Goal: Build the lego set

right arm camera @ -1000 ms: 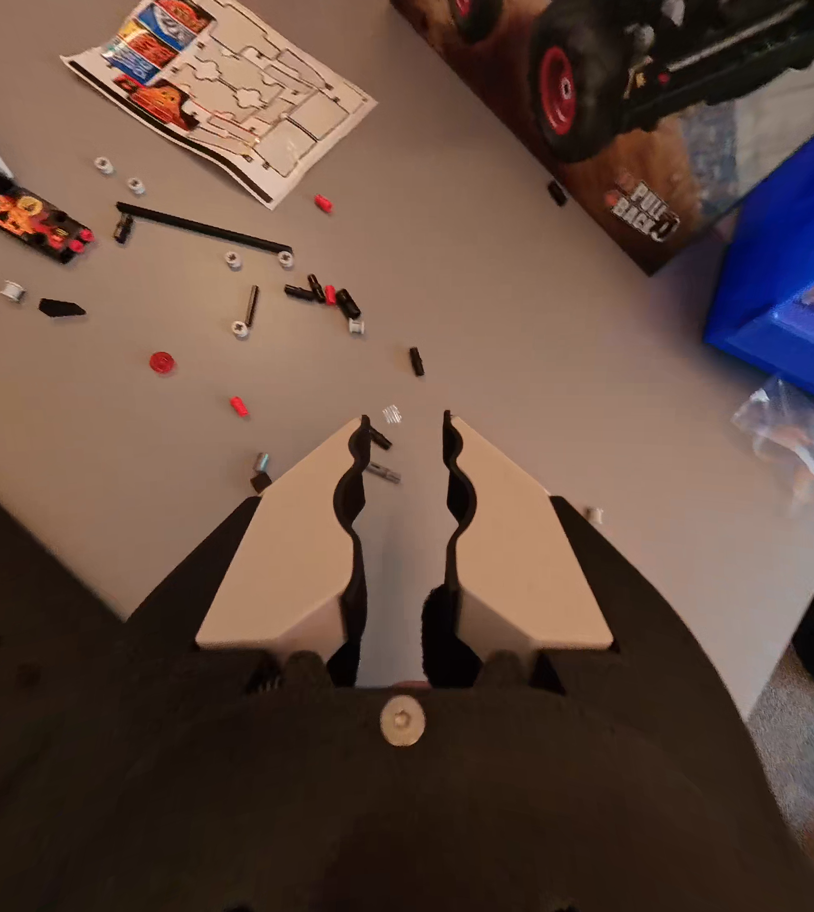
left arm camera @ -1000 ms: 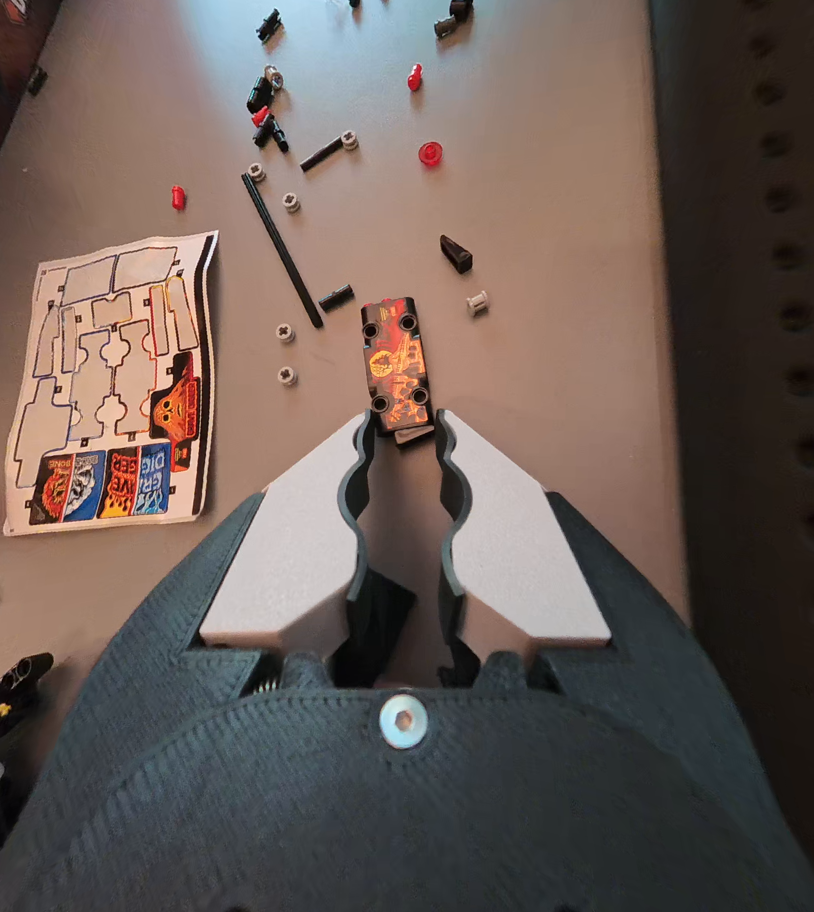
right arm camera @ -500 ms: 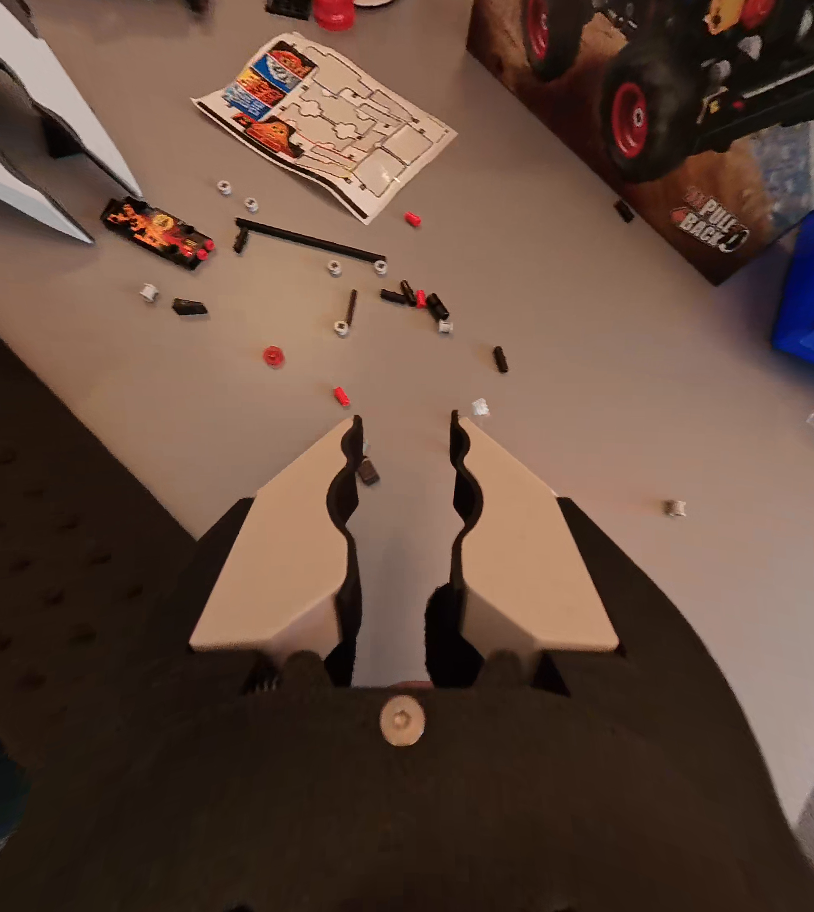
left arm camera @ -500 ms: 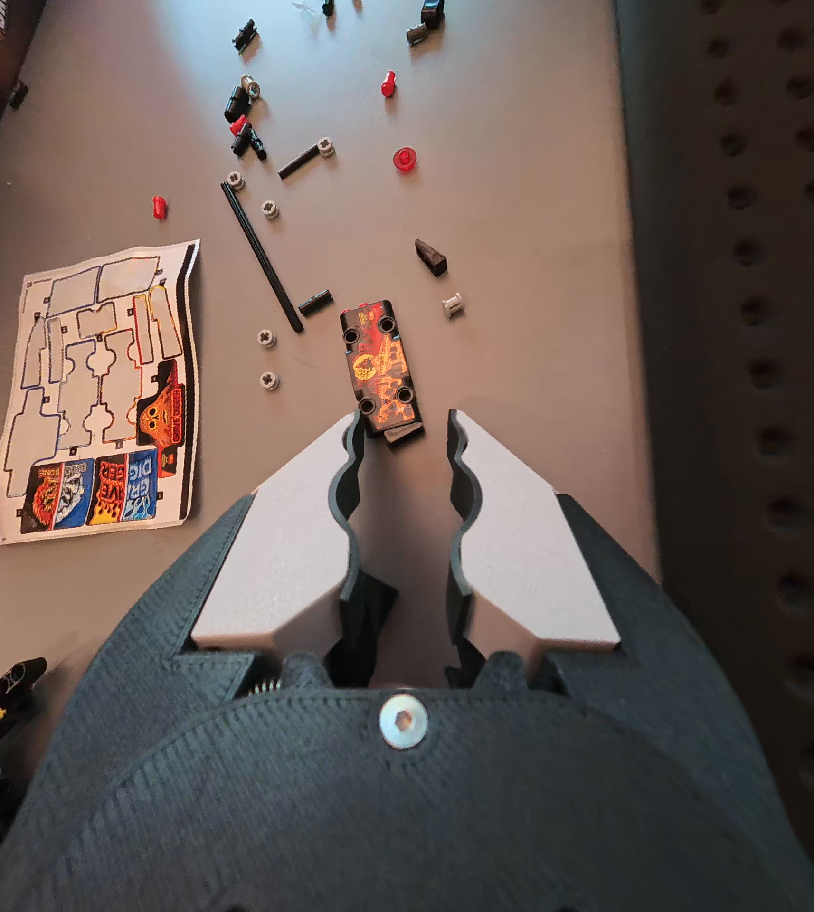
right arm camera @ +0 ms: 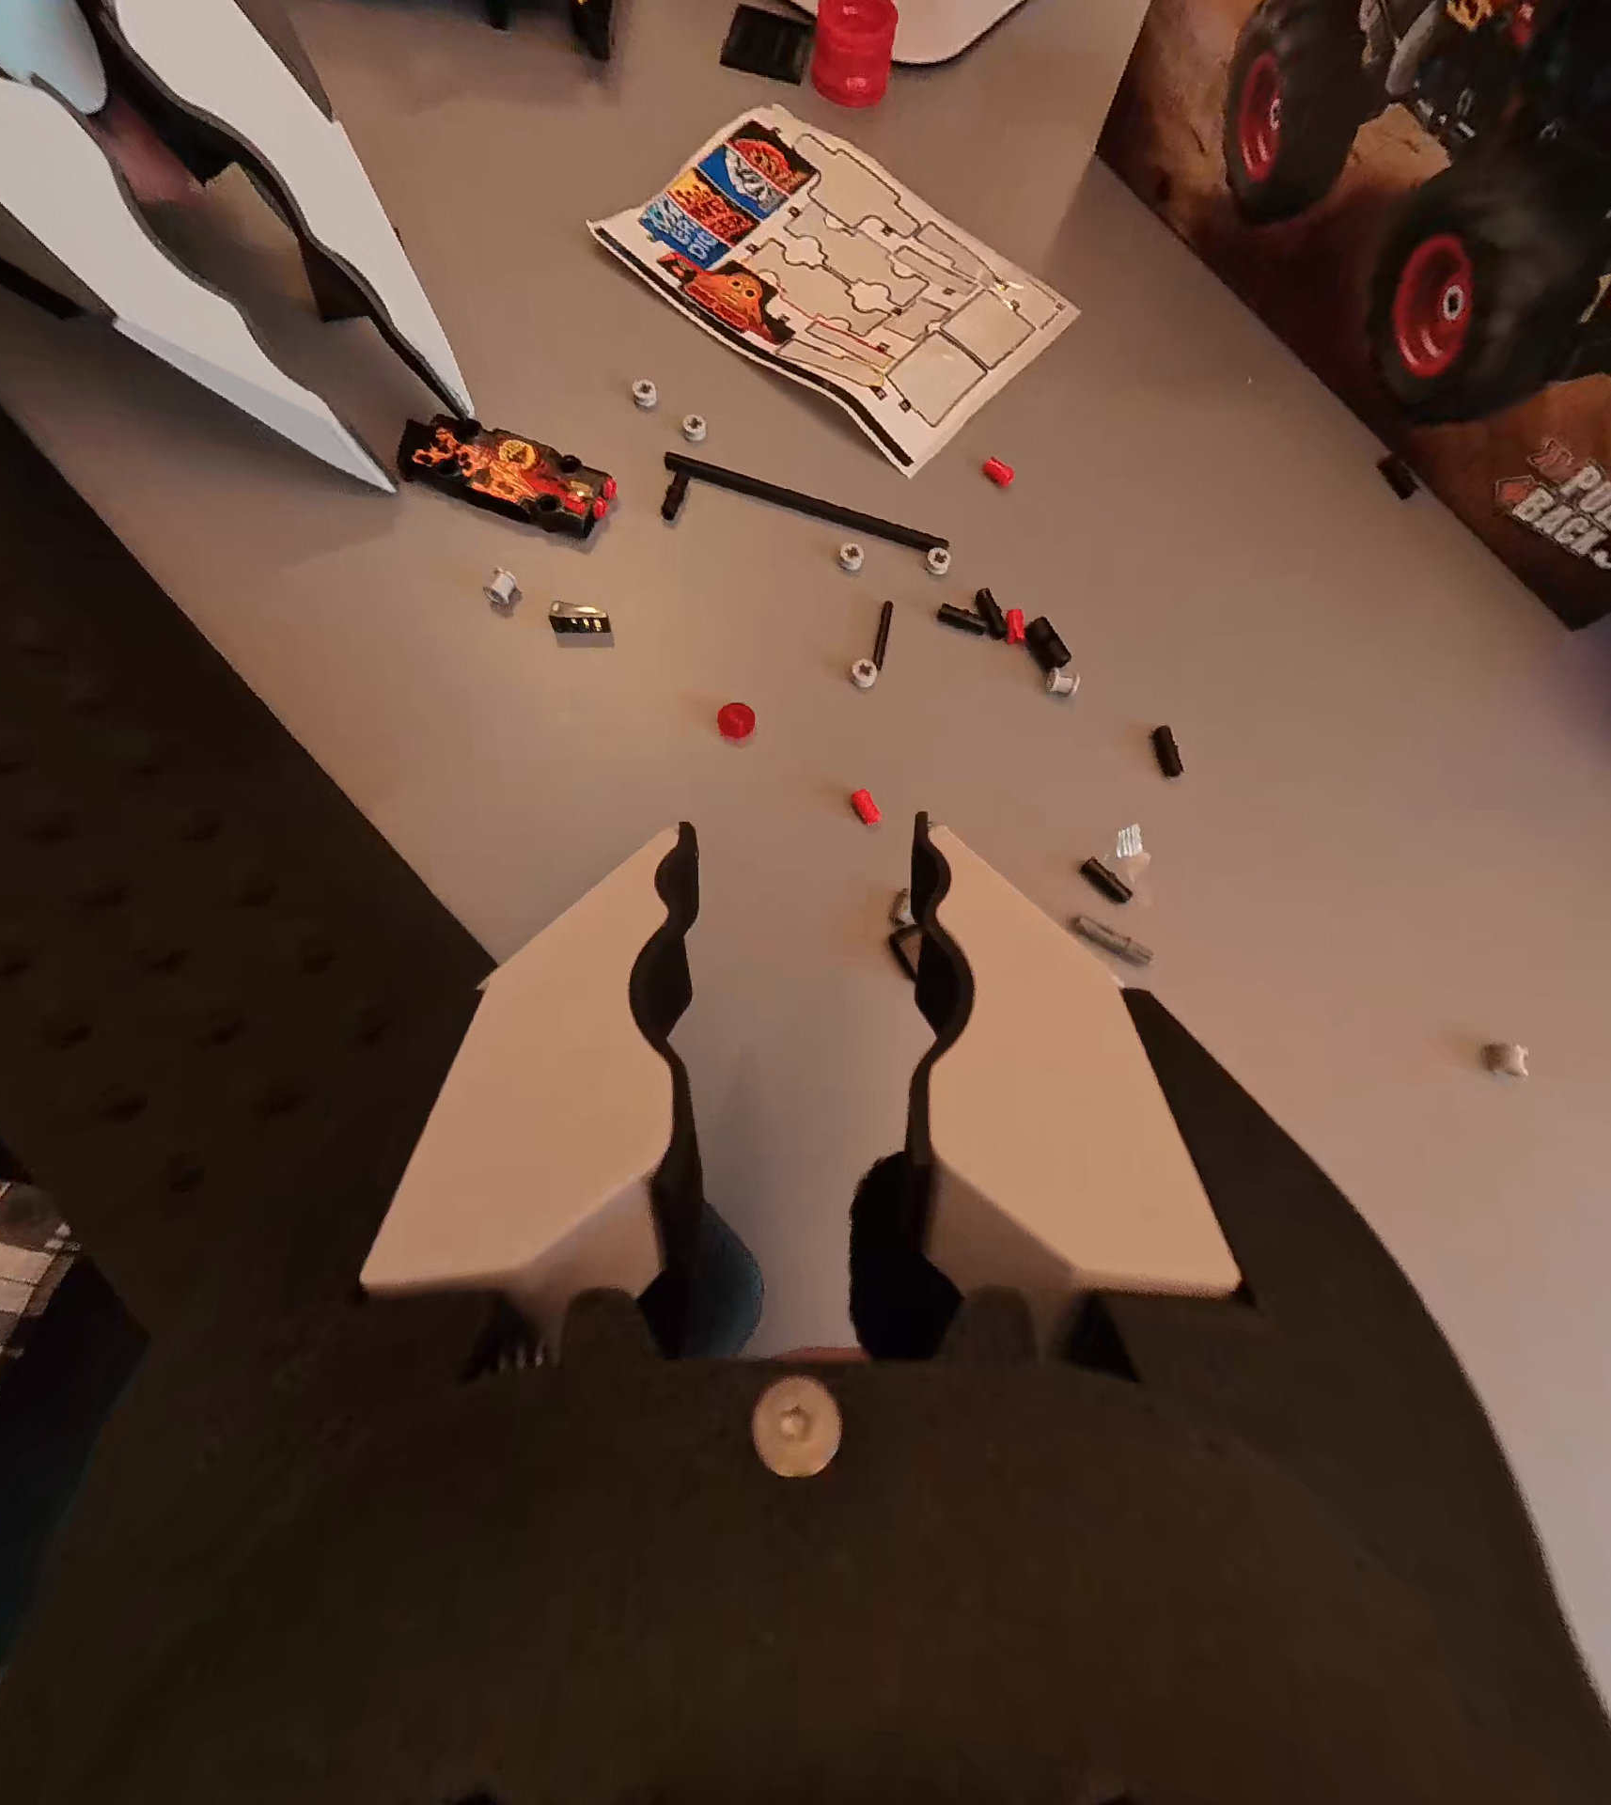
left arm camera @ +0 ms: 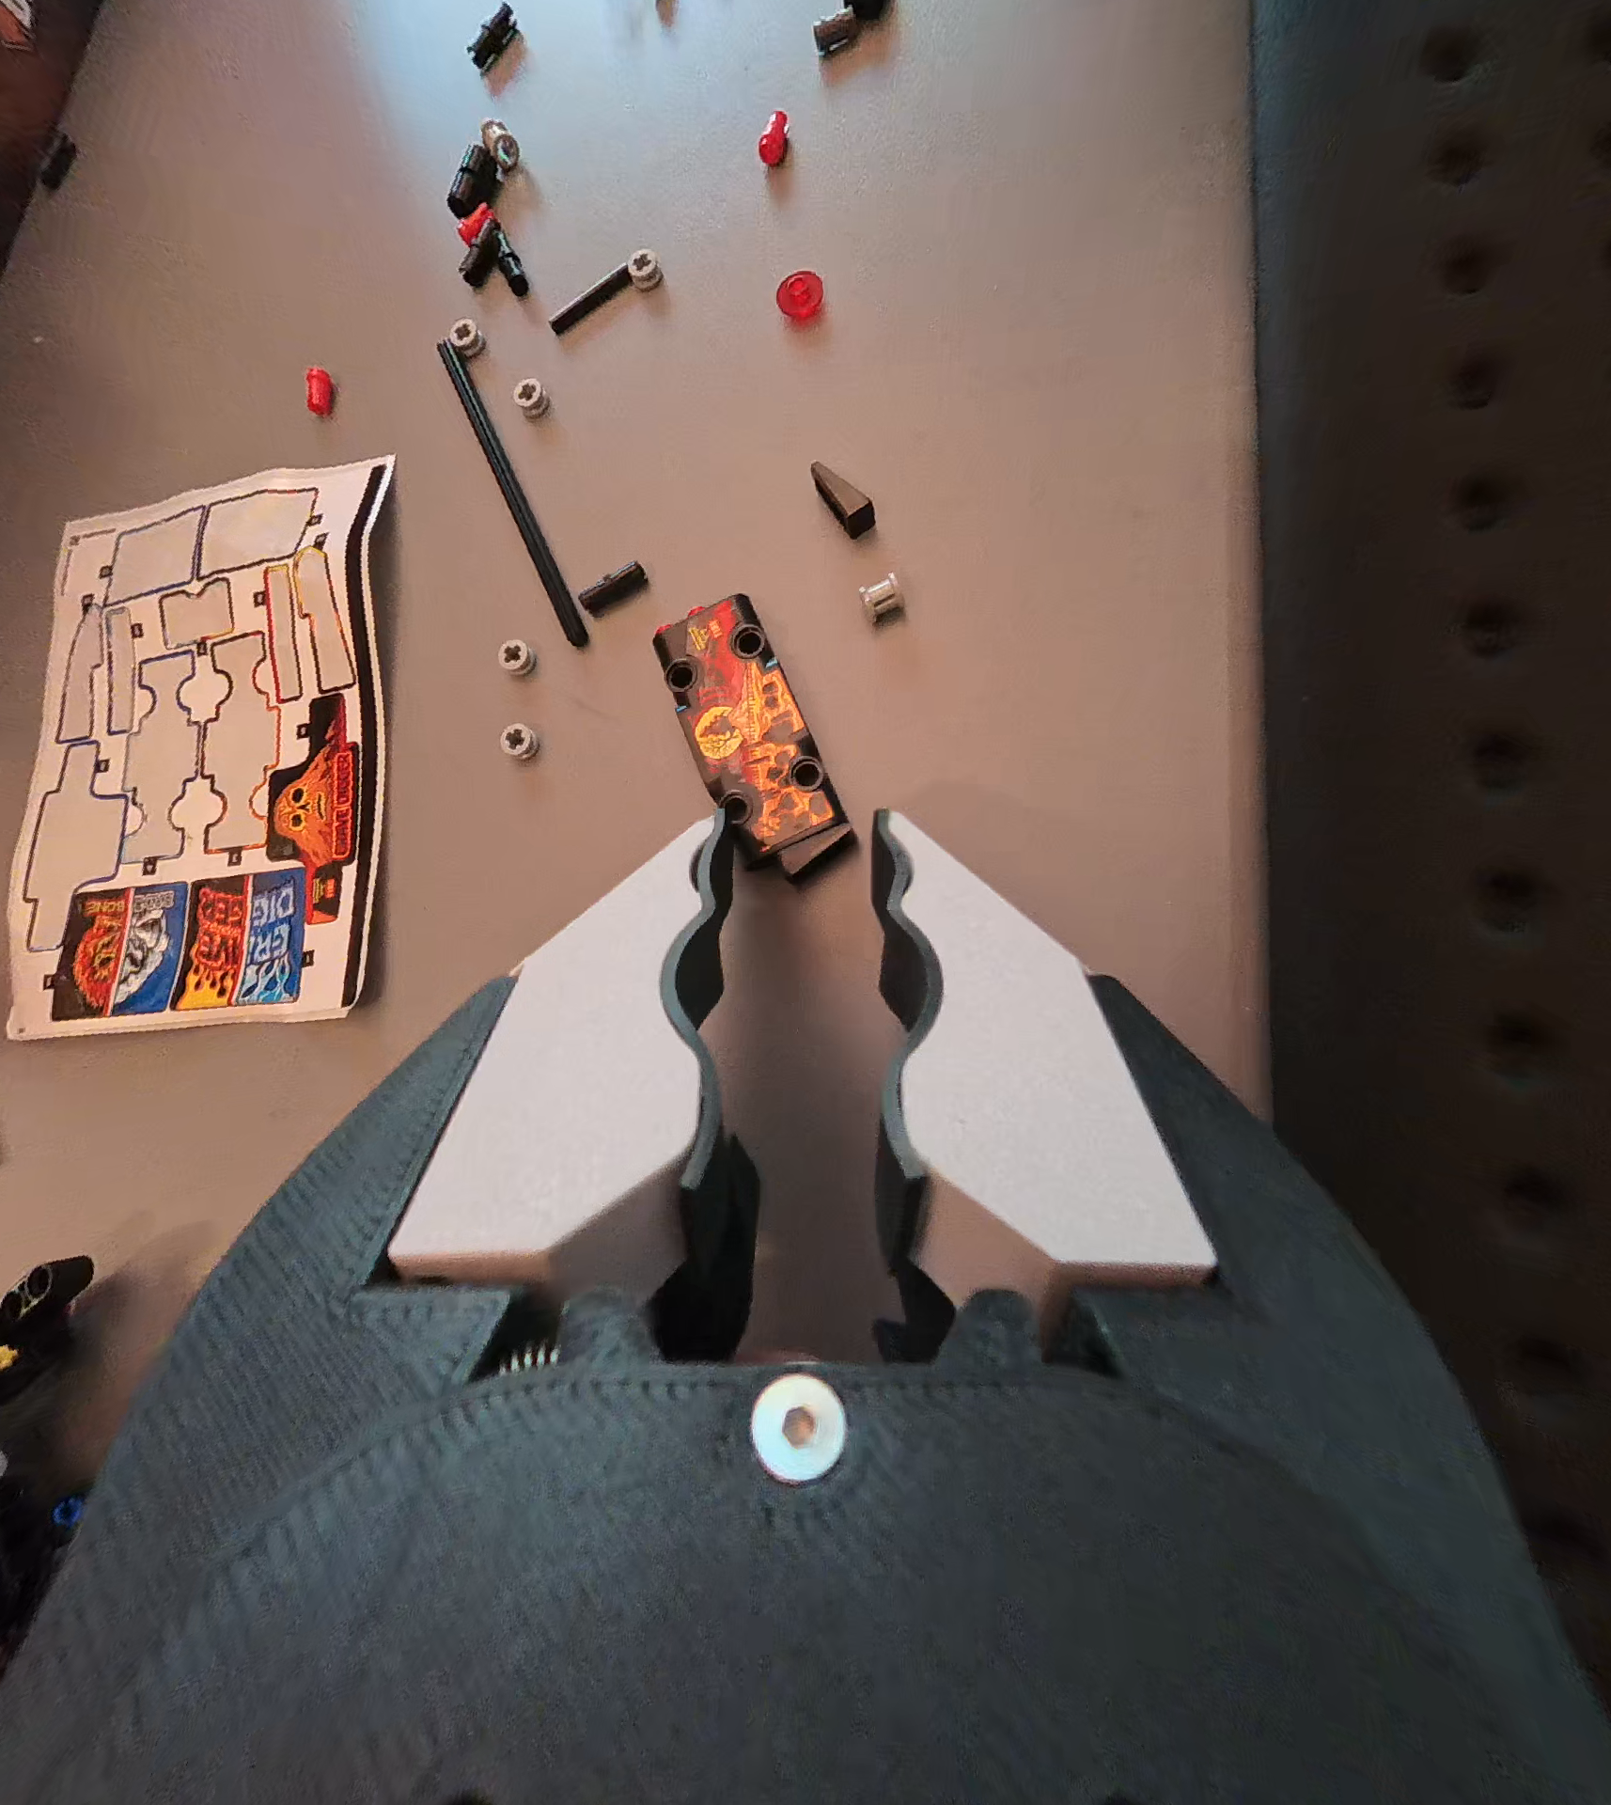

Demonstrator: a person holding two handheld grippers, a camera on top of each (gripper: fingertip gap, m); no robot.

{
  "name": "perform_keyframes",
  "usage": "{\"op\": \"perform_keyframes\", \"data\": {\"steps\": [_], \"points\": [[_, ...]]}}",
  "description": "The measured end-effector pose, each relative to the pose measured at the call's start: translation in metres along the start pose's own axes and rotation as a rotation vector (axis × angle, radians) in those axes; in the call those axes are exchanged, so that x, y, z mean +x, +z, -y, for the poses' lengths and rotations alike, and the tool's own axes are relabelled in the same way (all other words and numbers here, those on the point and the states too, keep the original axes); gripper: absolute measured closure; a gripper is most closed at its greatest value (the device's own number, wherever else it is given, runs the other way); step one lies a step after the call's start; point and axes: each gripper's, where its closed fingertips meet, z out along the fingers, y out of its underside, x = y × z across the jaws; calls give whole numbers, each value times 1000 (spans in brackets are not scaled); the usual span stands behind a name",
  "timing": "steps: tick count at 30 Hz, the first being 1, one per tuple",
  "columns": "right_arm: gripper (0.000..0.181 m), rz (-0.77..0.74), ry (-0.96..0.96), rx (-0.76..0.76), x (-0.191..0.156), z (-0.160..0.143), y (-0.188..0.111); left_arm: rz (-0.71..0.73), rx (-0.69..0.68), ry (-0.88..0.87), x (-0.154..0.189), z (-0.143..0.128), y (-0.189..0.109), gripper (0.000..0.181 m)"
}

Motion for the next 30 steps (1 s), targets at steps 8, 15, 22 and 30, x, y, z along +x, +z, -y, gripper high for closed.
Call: {"op": "perform_keyframes", "data": {"steps": [8,15,22,30], "points": [[144,-30,39,-21,-2,-19,-7,-12,-26,41,8,-5,-7,158],[143,-52,49,-7,-1,-26,-12,29,-52,42,4,-19,-18,157],[127,-4,25,32,-20,-13,-2,107,-59,34,7,-25,-29,146],[56,47,-15,-30,-39,18,58,97,-58,-243,-4,-43,-36,87]]}}
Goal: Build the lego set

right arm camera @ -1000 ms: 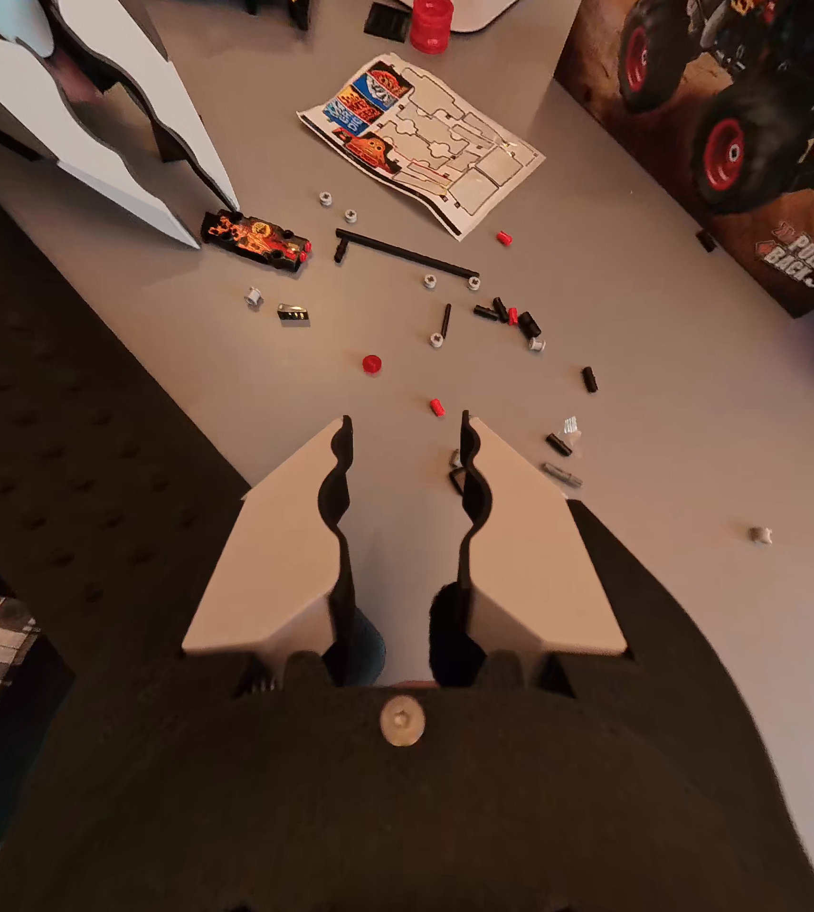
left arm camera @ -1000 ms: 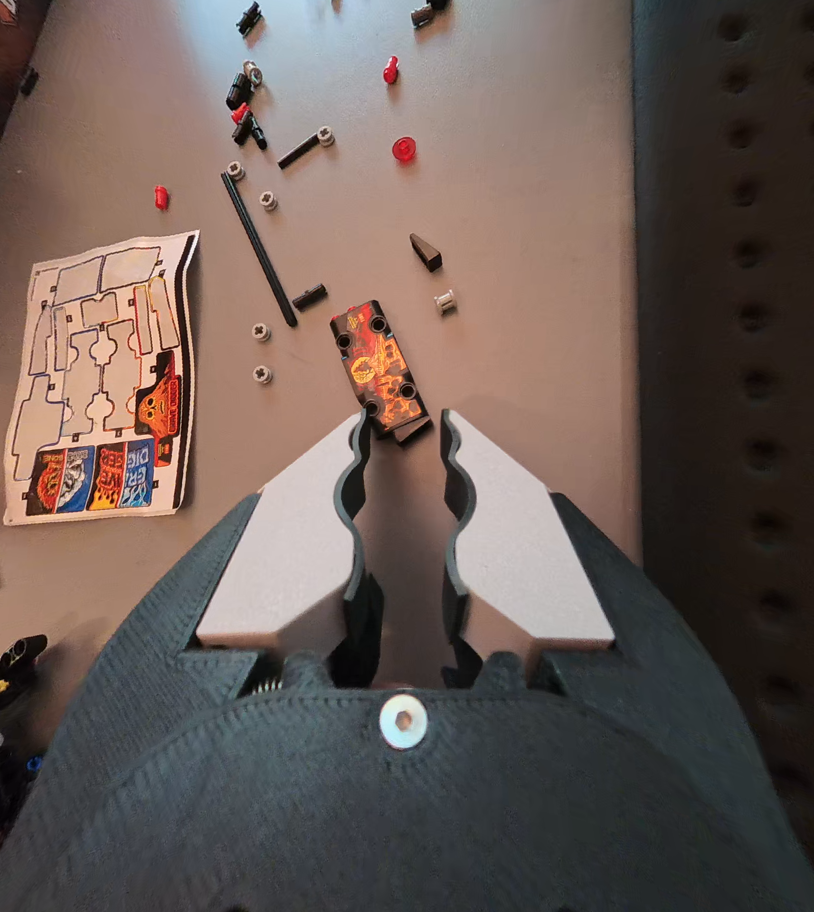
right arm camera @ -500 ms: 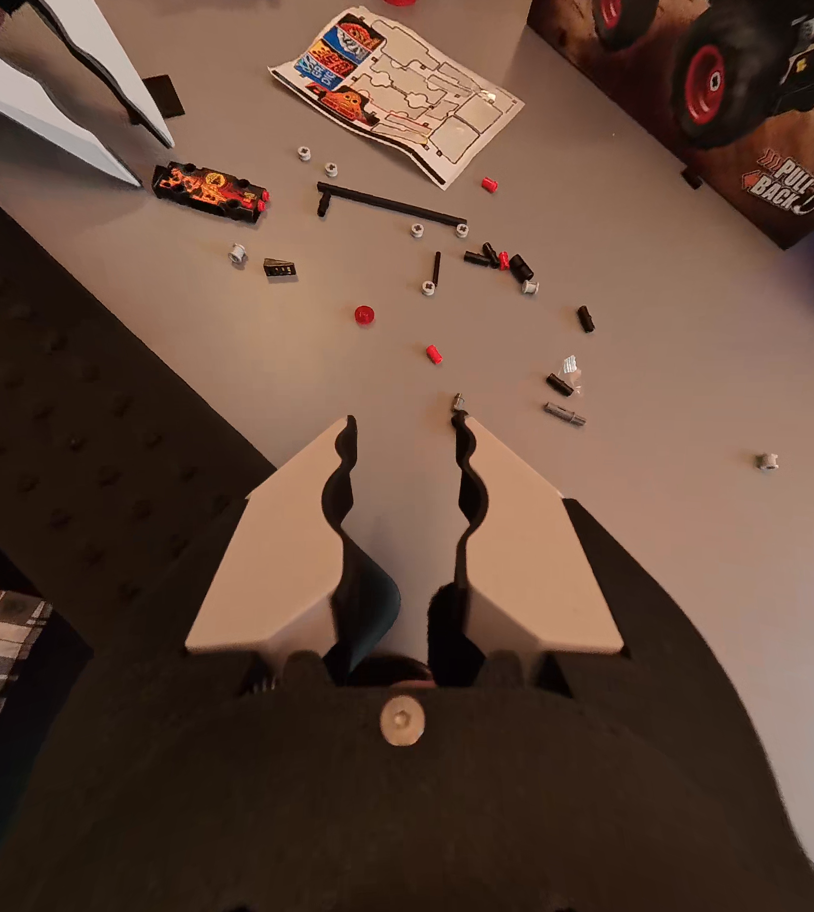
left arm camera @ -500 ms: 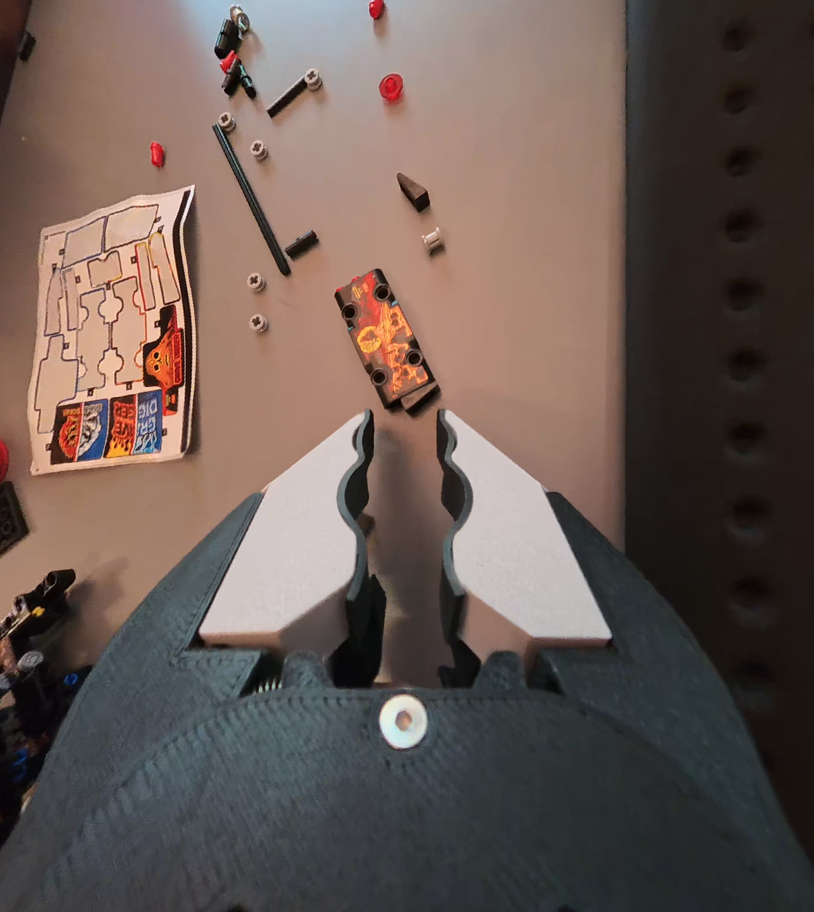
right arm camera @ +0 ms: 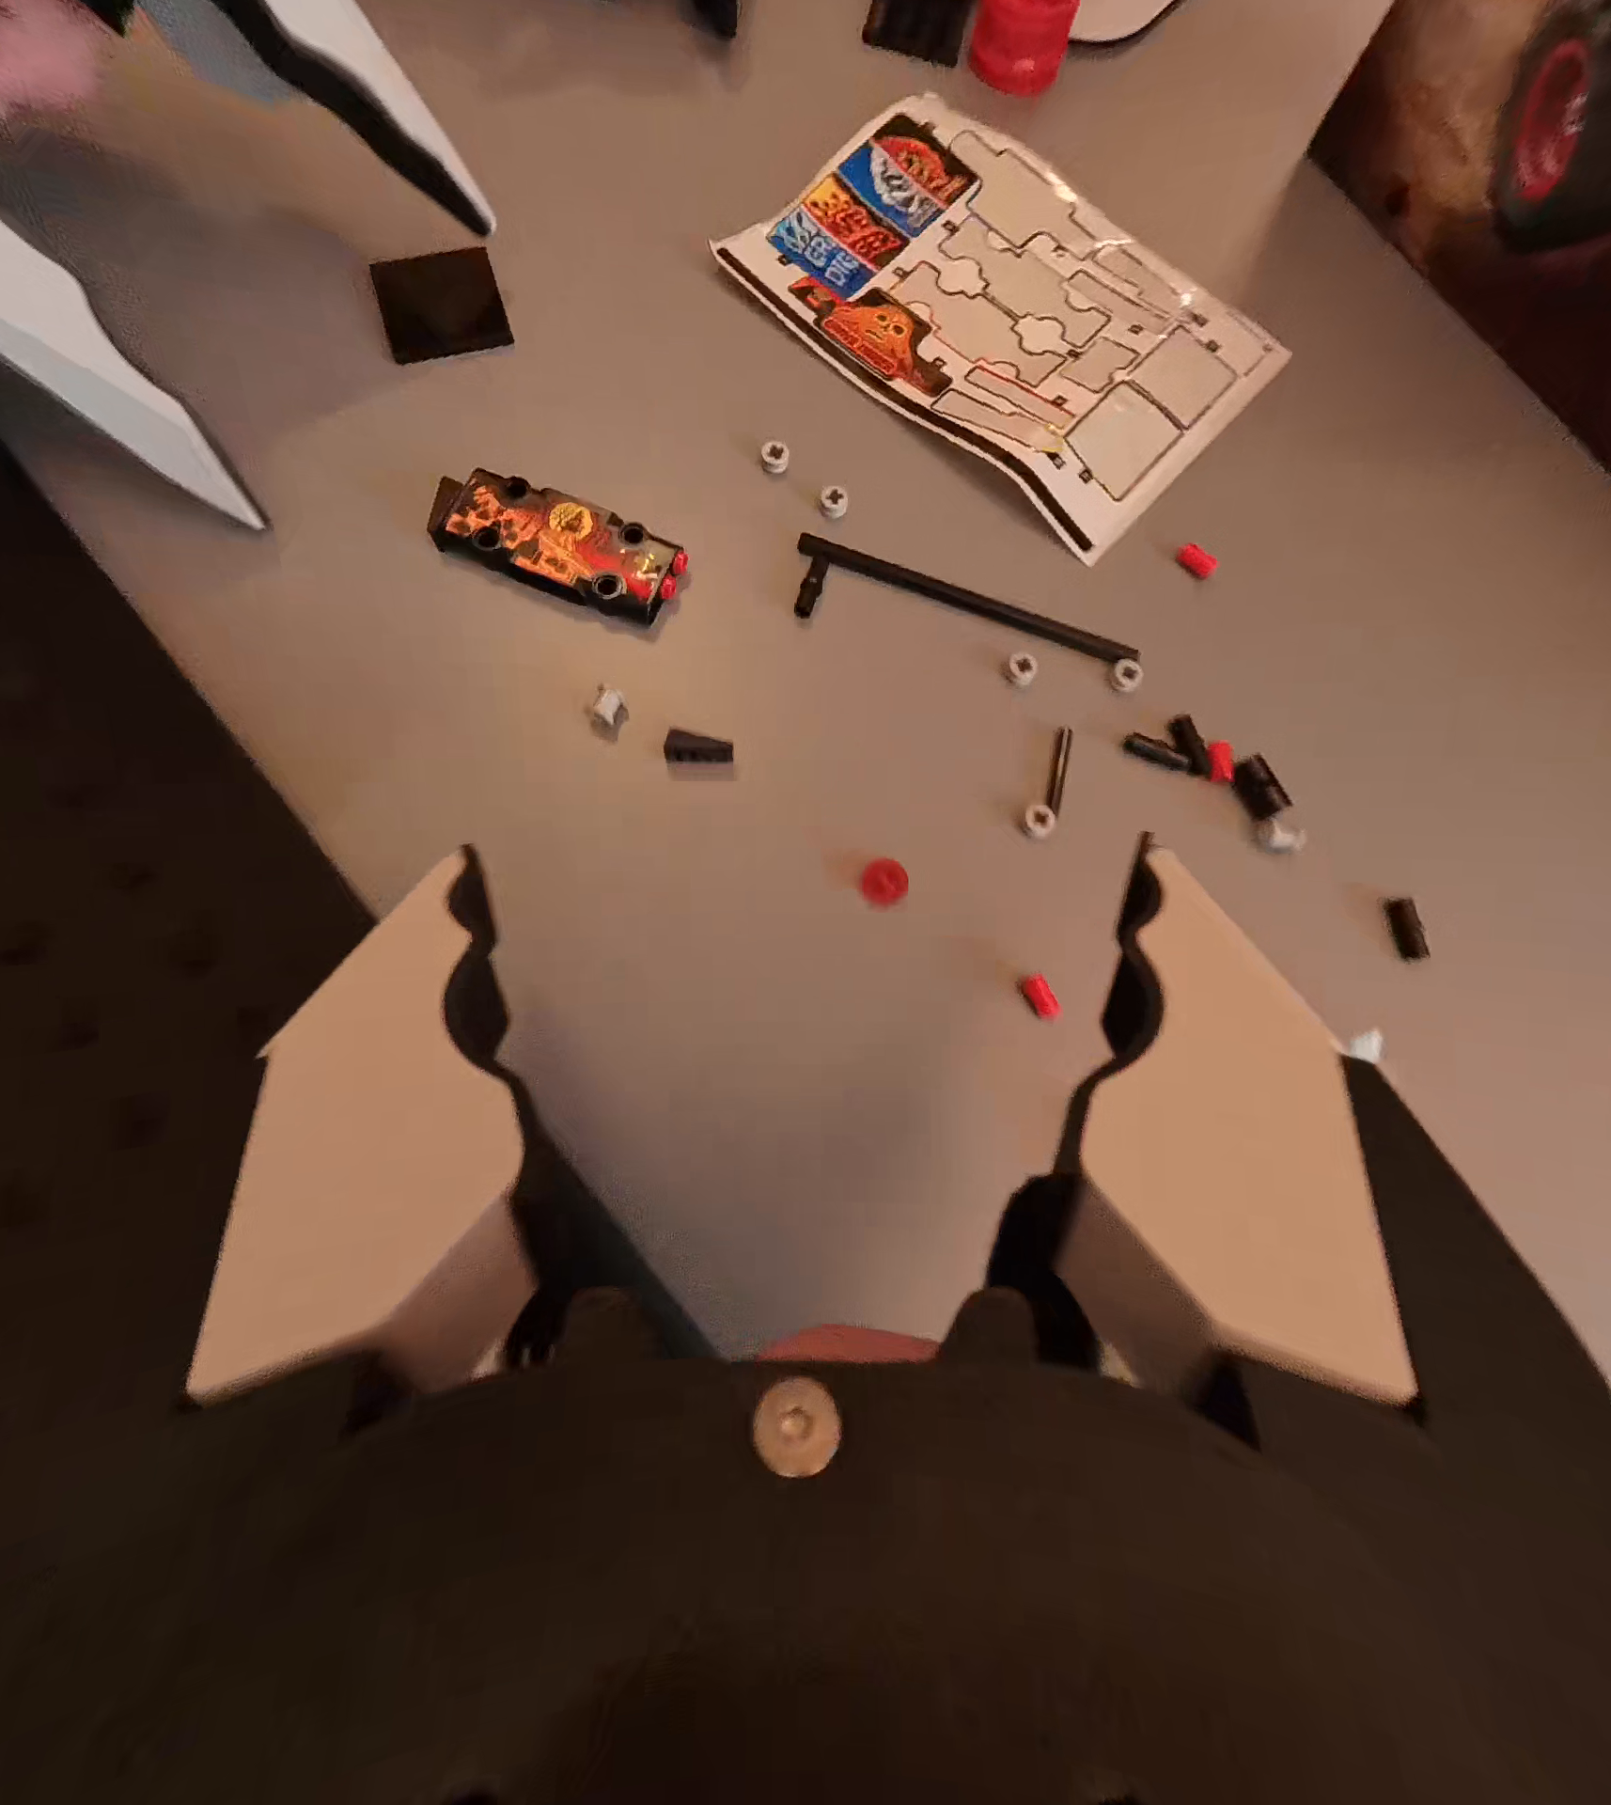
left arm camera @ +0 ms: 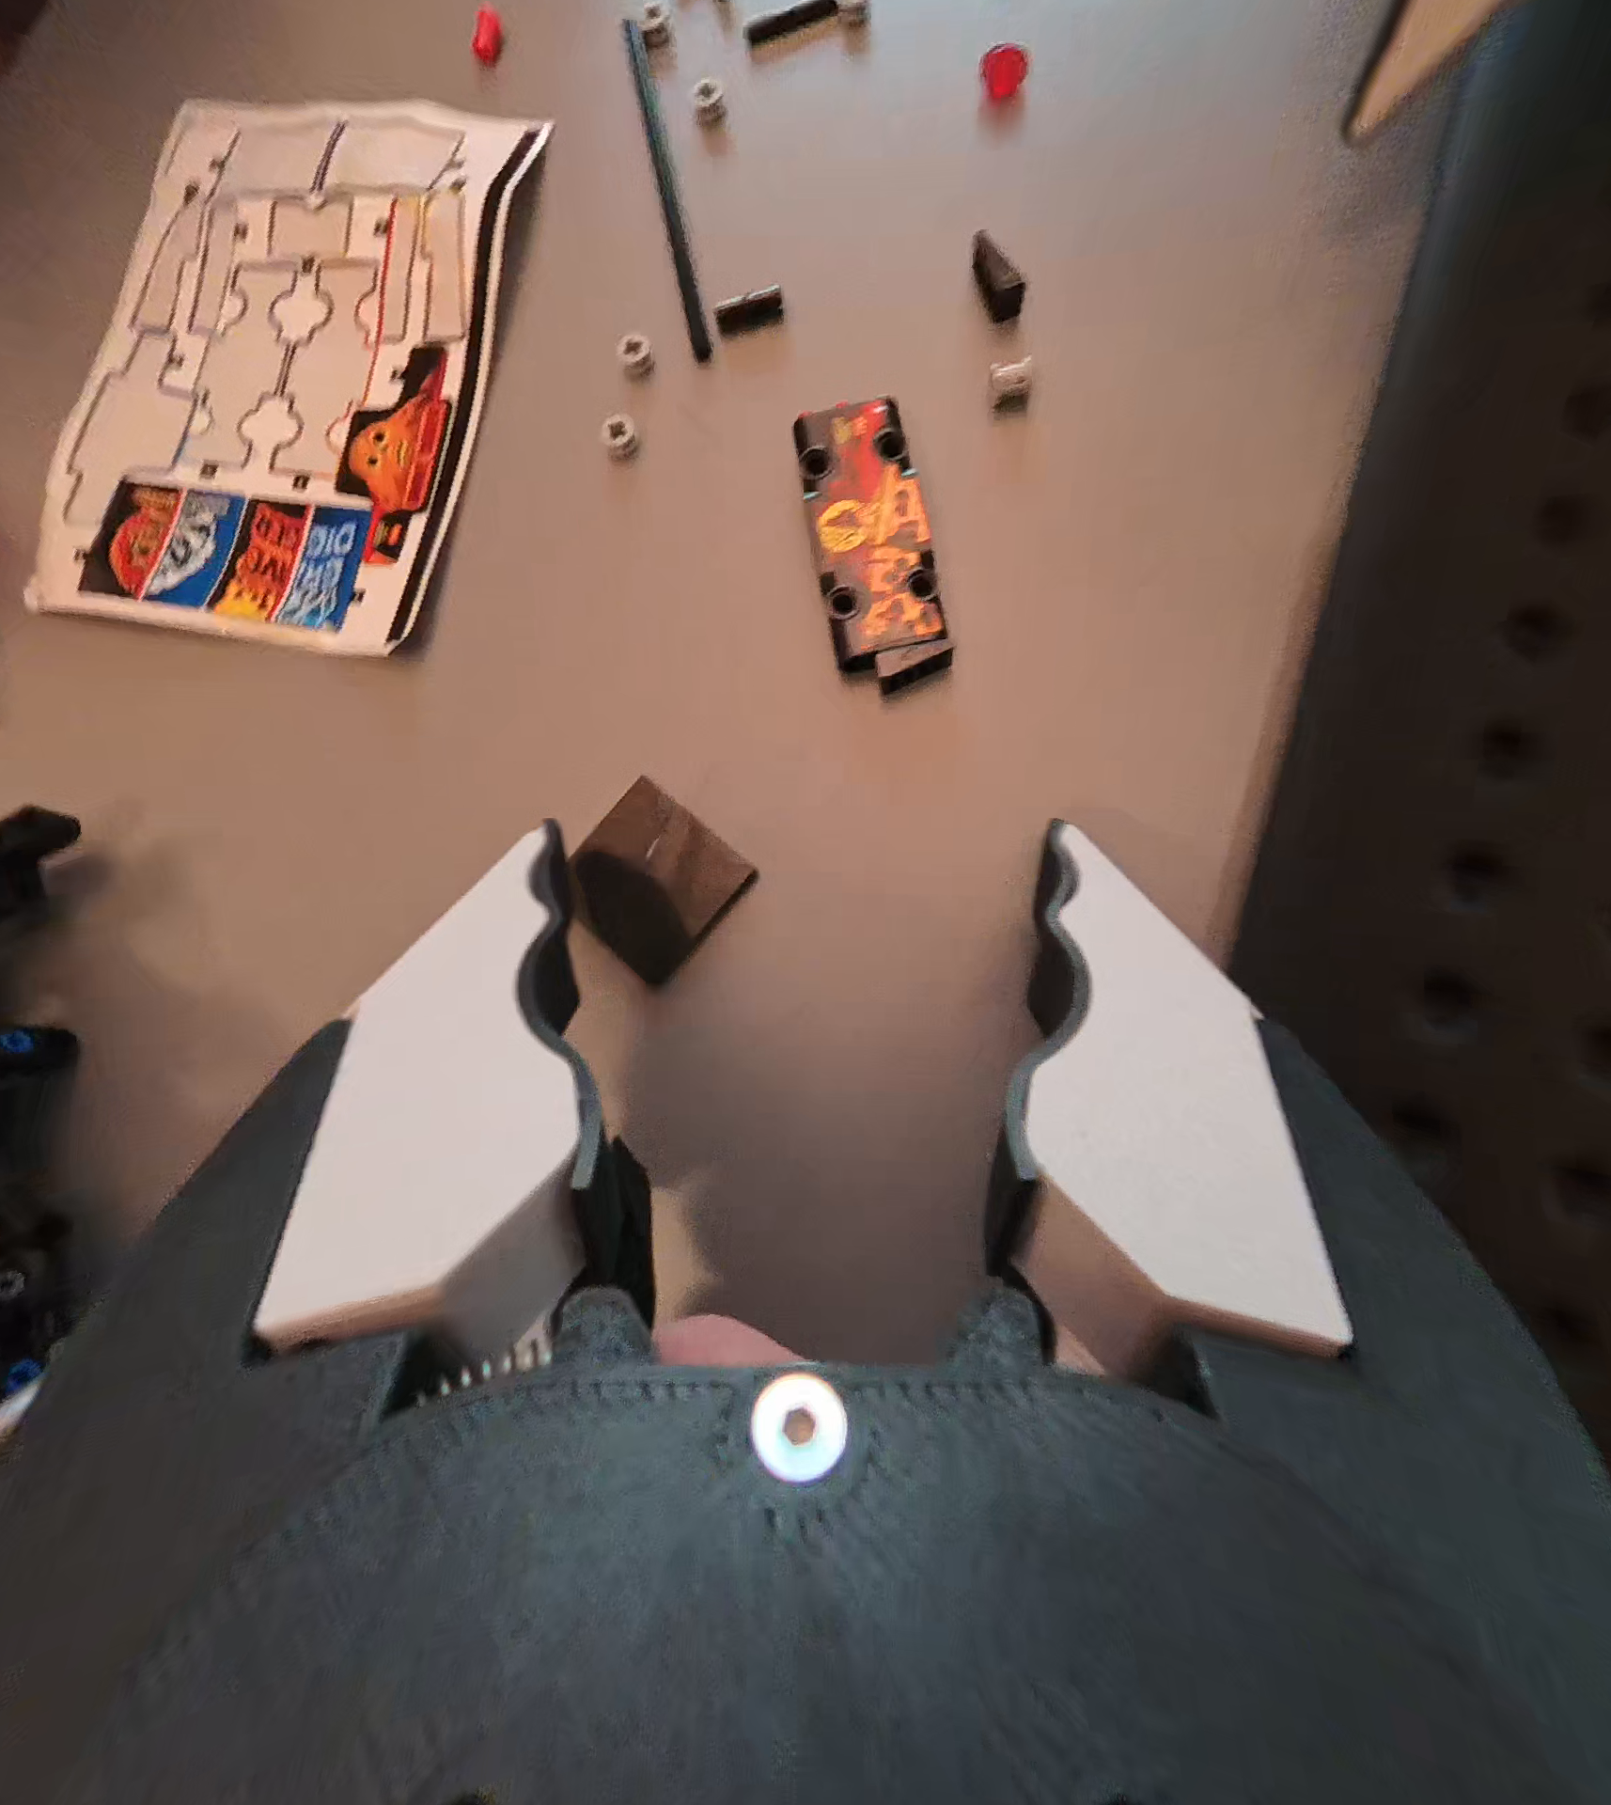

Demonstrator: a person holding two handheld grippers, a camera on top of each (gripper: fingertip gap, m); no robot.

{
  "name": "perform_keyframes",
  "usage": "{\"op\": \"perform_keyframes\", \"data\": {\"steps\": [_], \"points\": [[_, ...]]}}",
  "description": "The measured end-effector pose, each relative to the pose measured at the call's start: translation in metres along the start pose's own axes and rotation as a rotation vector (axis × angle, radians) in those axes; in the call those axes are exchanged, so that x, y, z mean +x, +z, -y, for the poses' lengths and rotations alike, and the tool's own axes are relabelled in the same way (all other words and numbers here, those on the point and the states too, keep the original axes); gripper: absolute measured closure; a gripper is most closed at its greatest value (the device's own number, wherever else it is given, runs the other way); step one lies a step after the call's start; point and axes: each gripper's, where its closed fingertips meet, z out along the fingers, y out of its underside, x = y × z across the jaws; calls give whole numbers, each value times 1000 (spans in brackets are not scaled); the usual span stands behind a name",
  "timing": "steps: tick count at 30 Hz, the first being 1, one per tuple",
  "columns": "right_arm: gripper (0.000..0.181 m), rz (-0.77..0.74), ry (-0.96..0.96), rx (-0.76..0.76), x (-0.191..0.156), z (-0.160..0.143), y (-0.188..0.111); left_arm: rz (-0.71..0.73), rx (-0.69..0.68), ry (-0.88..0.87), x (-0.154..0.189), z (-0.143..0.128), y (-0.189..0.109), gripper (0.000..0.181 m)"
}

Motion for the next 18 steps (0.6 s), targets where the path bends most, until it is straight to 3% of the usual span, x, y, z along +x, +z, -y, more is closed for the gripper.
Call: {"op": "perform_keyframes", "data": {"steps": [4,9,13,18], "points": [[48,85,-15,-48,-12,10,26,38,-12,-51,-12,-8,-4,70],[45,94,-21,-79,-11,15,45,48,-18,-120,-17,-15,-5,65],[42,99,-16,-115,-8,9,54,64,-26,-178,-25,-20,-3,49],[39,116,0,-108,-15,5,61,85,-3,-204,-26,-19,-3,52]]}}
